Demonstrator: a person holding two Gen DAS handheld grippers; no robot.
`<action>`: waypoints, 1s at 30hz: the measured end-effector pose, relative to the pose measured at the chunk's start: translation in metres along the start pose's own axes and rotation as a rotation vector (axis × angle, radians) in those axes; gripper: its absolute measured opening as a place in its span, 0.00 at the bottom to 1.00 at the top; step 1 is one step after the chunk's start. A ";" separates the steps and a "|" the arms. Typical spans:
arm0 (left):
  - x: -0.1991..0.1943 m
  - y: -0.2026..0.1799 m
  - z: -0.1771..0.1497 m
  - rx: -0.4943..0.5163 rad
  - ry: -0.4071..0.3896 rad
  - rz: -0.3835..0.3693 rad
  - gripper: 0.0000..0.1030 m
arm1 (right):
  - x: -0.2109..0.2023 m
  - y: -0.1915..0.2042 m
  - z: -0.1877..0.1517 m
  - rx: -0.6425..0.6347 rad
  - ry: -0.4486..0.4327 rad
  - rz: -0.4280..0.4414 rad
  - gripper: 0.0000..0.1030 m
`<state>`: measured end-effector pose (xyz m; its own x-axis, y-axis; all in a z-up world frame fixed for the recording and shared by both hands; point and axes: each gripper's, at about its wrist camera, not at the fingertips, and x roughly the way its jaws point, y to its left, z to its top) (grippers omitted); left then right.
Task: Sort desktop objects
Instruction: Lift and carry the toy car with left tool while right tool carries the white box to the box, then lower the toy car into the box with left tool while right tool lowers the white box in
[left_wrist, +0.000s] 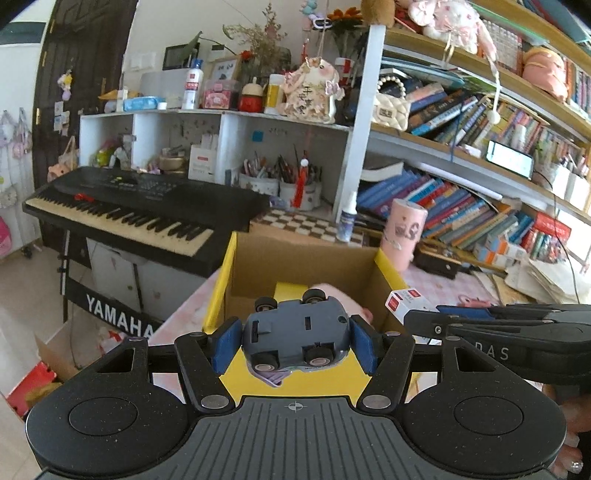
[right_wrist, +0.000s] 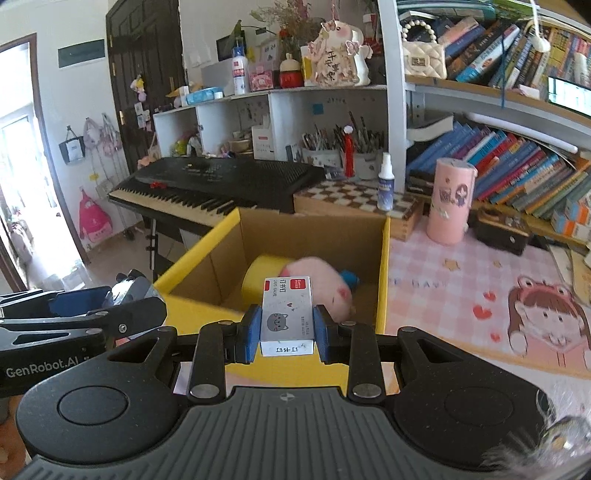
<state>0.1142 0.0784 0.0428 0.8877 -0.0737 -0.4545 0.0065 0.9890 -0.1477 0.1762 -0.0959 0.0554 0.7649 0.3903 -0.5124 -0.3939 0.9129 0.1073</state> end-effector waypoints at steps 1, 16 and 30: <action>0.004 -0.001 0.002 -0.001 -0.004 0.006 0.60 | 0.004 -0.003 0.004 -0.005 -0.001 0.007 0.27; 0.064 -0.018 0.018 0.035 0.041 0.083 0.61 | 0.070 -0.041 0.033 -0.068 0.067 0.091 0.27; 0.104 -0.021 0.017 0.058 0.130 0.107 0.61 | 0.117 -0.049 0.029 -0.155 0.216 0.163 0.27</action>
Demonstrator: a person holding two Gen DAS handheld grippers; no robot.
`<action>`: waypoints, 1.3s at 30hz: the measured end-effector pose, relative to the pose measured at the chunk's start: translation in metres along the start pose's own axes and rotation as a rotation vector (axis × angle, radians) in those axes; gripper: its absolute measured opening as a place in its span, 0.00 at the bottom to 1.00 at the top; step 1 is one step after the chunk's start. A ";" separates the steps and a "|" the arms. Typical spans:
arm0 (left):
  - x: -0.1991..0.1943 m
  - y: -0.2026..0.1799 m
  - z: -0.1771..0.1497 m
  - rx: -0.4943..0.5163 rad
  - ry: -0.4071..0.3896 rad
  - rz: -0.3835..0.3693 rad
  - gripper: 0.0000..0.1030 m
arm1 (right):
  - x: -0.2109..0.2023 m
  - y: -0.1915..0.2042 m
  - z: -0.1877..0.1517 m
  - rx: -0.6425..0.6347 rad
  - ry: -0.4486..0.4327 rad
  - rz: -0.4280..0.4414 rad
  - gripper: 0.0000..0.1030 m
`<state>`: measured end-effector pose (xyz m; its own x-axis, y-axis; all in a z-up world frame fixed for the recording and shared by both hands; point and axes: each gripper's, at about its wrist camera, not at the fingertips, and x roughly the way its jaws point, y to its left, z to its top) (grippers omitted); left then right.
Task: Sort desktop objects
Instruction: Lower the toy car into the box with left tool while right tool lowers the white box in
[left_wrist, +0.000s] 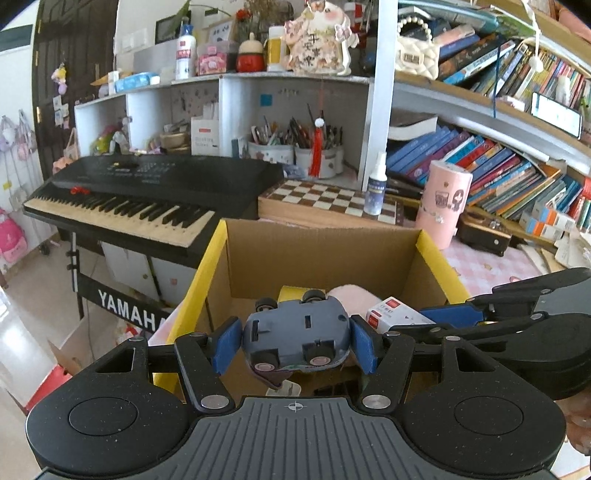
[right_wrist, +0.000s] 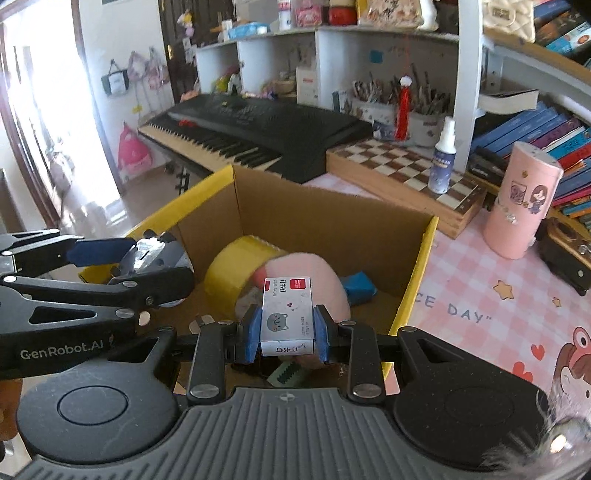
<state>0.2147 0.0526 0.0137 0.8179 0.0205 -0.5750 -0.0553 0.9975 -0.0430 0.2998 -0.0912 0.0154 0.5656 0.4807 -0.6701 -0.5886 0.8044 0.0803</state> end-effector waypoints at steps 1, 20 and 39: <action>0.002 0.000 0.000 0.000 0.005 0.001 0.61 | 0.002 -0.001 0.000 -0.004 0.008 0.003 0.27; 0.022 -0.006 -0.008 0.037 0.078 0.029 0.61 | 0.022 0.002 0.002 -0.164 0.075 0.005 0.27; 0.013 -0.010 -0.012 0.043 0.067 0.053 0.61 | 0.021 0.004 0.000 -0.202 0.077 -0.002 0.27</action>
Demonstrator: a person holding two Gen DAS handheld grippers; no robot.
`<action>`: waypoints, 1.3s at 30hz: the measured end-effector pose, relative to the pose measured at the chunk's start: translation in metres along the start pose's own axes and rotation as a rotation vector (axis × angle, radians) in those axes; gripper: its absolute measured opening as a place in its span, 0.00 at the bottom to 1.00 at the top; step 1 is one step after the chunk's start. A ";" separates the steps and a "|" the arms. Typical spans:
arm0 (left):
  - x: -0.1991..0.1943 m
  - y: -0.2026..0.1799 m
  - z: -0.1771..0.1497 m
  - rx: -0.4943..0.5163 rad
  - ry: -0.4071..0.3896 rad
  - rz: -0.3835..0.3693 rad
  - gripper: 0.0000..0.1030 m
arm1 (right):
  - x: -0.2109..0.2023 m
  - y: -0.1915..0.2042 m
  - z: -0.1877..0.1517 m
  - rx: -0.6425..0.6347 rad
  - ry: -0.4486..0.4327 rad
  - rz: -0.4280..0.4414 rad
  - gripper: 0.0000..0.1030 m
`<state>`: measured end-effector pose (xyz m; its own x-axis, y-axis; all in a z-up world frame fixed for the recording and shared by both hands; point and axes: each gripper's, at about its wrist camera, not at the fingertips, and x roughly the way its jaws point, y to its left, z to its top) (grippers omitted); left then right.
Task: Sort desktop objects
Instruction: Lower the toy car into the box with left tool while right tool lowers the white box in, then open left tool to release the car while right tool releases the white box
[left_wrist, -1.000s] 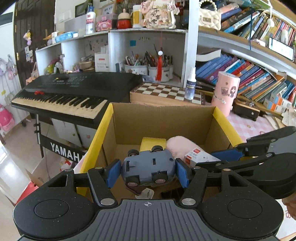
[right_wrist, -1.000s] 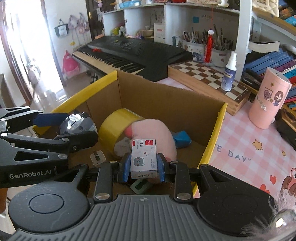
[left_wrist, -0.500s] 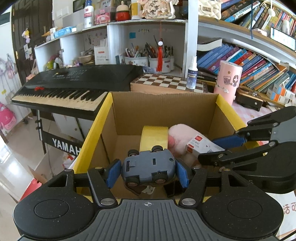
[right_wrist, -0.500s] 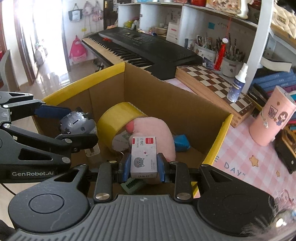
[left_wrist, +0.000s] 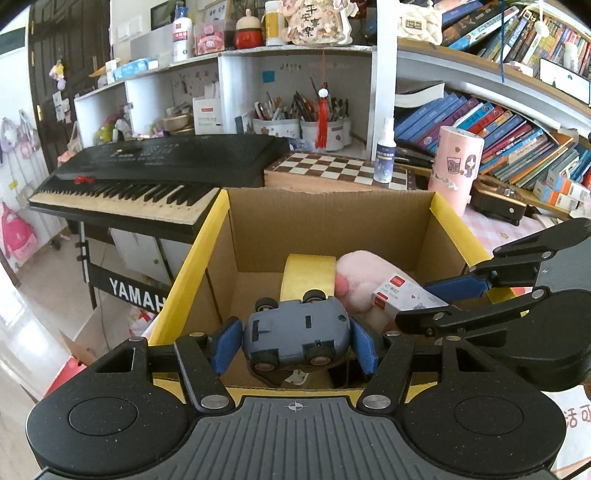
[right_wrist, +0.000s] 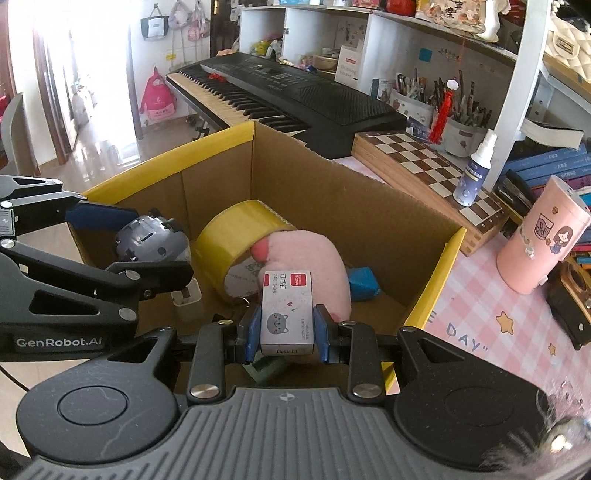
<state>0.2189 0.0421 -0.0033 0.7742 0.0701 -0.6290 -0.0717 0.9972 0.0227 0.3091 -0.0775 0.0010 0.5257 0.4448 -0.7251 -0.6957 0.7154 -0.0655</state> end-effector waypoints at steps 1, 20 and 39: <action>-0.001 -0.001 0.000 0.004 -0.002 0.001 0.61 | -0.001 0.000 0.000 0.008 0.000 -0.001 0.27; -0.045 -0.010 -0.003 0.024 -0.118 -0.017 0.63 | -0.042 0.006 -0.017 0.103 -0.104 -0.082 0.36; -0.086 -0.006 -0.019 0.030 -0.182 -0.074 0.70 | -0.104 0.021 -0.050 0.317 -0.237 -0.255 0.52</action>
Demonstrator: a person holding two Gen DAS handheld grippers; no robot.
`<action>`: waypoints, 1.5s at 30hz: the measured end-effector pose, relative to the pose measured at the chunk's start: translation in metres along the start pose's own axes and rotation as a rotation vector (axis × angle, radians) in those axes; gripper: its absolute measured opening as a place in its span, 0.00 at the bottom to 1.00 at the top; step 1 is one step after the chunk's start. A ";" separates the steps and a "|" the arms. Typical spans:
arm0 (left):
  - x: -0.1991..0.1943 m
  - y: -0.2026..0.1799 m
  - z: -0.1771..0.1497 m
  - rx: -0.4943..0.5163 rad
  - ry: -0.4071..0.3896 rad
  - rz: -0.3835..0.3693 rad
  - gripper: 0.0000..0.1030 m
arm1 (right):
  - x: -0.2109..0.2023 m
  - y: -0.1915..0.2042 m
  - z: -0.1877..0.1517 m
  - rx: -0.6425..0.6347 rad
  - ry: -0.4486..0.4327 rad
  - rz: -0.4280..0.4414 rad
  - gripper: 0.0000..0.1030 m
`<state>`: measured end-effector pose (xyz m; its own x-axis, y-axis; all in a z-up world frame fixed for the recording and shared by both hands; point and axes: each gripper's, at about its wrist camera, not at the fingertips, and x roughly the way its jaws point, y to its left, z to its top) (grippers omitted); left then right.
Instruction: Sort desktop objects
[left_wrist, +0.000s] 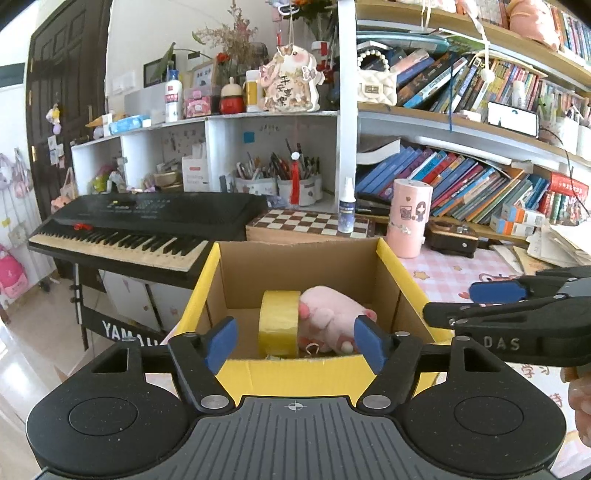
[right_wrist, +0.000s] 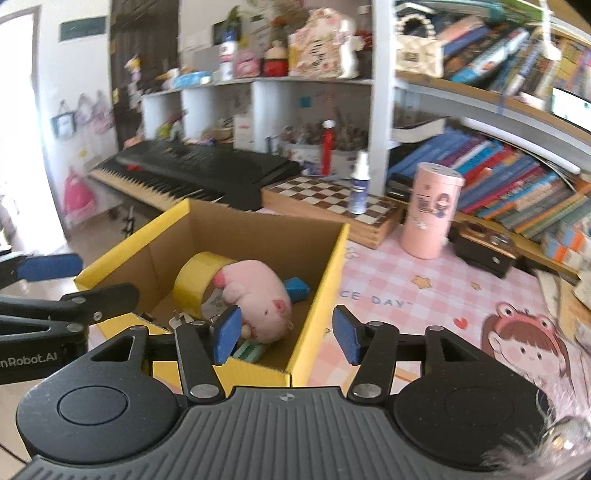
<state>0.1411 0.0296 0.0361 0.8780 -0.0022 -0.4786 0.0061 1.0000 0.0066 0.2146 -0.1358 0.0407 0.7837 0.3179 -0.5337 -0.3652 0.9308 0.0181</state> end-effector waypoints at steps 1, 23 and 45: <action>-0.003 0.001 -0.002 -0.001 0.001 -0.007 0.70 | -0.004 0.000 -0.003 0.016 -0.004 -0.015 0.53; -0.087 0.013 -0.063 0.003 0.004 -0.014 0.72 | -0.104 0.042 -0.087 0.188 -0.019 -0.191 0.60; -0.096 -0.024 -0.090 0.113 0.067 -0.066 0.94 | -0.150 0.032 -0.143 0.281 0.023 -0.377 0.87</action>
<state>0.0139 0.0063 0.0029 0.8398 -0.0637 -0.5392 0.1203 0.9902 0.0705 0.0134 -0.1794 0.0000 0.8228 -0.0533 -0.5658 0.0960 0.9943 0.0461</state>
